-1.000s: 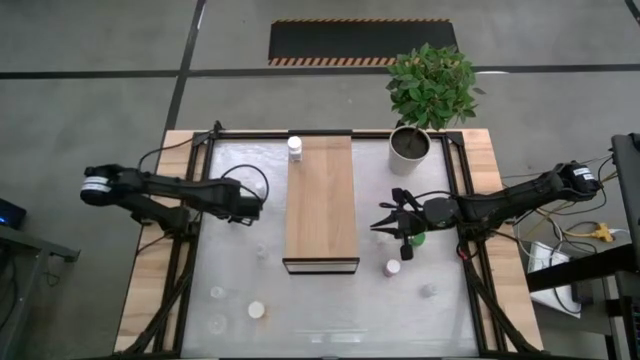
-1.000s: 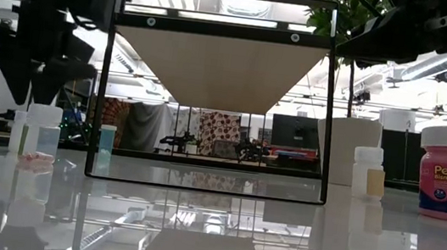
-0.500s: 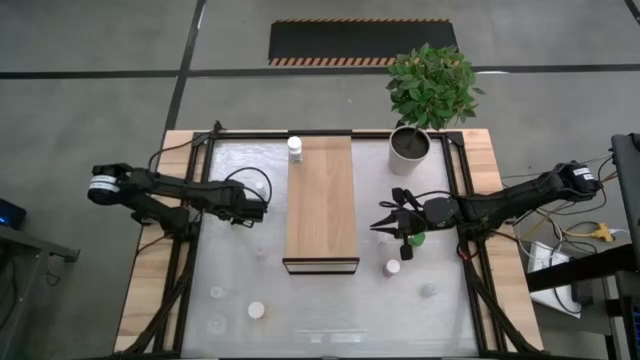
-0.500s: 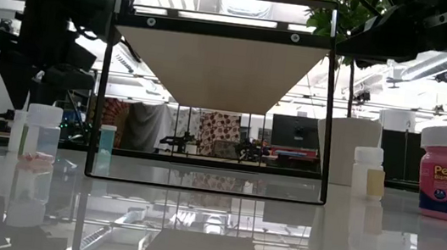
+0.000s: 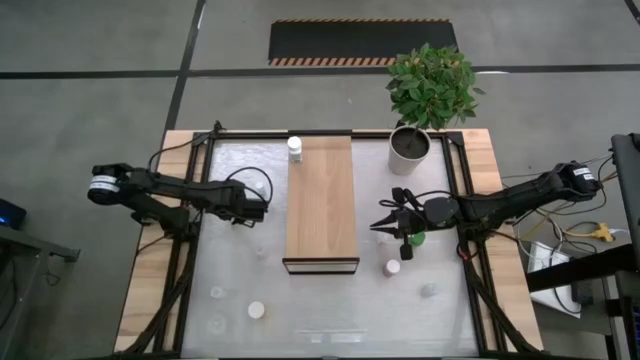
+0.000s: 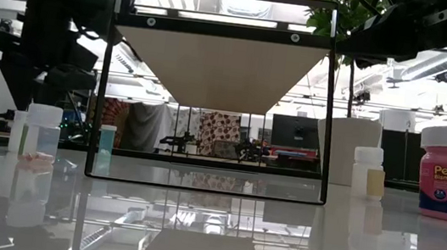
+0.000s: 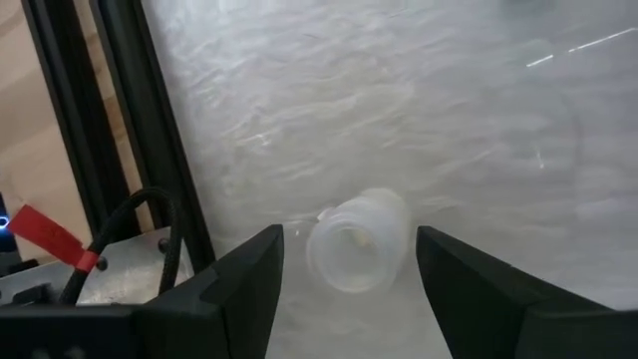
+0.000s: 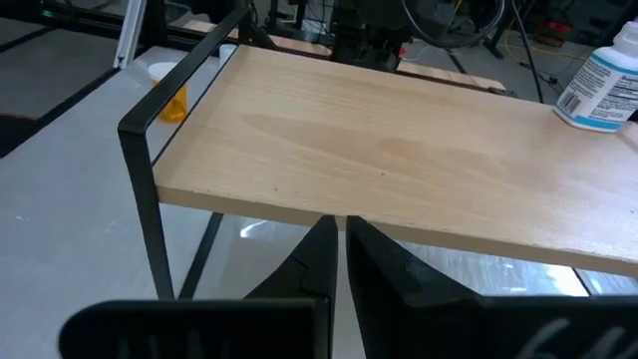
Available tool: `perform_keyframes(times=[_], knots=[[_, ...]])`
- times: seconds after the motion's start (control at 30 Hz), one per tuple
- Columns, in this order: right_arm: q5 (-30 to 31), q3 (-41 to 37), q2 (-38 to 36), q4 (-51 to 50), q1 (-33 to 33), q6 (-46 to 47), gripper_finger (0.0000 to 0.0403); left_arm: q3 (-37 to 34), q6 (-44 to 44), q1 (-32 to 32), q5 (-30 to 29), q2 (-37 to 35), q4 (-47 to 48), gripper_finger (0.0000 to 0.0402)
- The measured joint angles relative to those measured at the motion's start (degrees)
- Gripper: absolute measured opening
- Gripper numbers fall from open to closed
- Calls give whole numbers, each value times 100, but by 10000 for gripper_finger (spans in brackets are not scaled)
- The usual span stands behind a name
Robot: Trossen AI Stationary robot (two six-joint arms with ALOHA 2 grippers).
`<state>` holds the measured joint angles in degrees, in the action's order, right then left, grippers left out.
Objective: Pick and place medicine bottles onto shelf by color
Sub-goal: Put the transparent pill bottle on the shelf
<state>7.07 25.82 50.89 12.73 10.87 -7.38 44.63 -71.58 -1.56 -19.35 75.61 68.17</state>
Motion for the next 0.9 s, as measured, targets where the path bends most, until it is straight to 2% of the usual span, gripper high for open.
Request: perform_keyframes(times=[0.63,0.9], knots=[[0,0,0,0,0,50,18,-16,-8,2,-44,0,-275,212],[0,0,0,-2,-2,50,18,-311,-156,6,90,0,-301,212]])
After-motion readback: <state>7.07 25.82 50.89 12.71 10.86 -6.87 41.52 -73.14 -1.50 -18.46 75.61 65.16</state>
